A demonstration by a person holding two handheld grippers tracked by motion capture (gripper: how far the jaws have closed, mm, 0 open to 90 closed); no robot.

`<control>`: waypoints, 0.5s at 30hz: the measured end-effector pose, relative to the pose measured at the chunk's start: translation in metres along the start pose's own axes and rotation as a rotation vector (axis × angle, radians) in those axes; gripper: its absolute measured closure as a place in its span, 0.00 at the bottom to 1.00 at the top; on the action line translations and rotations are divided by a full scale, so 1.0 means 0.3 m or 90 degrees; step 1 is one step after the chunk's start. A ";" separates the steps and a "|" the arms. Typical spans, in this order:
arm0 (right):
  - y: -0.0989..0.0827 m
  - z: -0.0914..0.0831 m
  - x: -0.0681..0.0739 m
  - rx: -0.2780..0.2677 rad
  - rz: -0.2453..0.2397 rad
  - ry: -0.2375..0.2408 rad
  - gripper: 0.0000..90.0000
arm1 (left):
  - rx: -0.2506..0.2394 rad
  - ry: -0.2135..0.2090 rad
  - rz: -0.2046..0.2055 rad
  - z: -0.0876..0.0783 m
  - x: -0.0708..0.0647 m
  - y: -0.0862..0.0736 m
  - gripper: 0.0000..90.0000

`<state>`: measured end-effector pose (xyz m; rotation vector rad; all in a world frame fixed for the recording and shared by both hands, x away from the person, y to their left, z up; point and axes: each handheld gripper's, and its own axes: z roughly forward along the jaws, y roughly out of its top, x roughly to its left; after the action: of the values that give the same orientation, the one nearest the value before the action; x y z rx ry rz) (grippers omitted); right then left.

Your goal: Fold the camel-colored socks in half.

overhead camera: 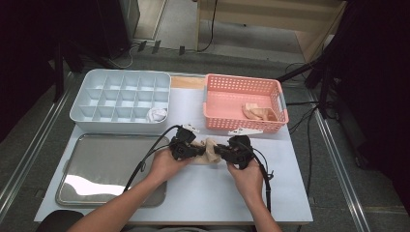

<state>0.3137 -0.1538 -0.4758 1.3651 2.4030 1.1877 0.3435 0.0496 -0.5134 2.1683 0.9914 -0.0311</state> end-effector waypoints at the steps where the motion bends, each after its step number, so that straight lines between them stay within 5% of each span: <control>1: 0.000 0.000 0.000 0.000 0.000 0.000 0.93 | 0.002 0.000 0.005 0.002 0.001 -0.001 0.99; 15: 0.017 0.044 0.048 0.005 -0.013 0.020 0.93 | -0.002 -0.007 -0.002 0.003 0.012 -0.003 0.99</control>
<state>0.3147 -0.1337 -0.4776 1.3310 2.4395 1.2039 0.3457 0.0518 -0.5156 2.1612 0.9885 -0.0437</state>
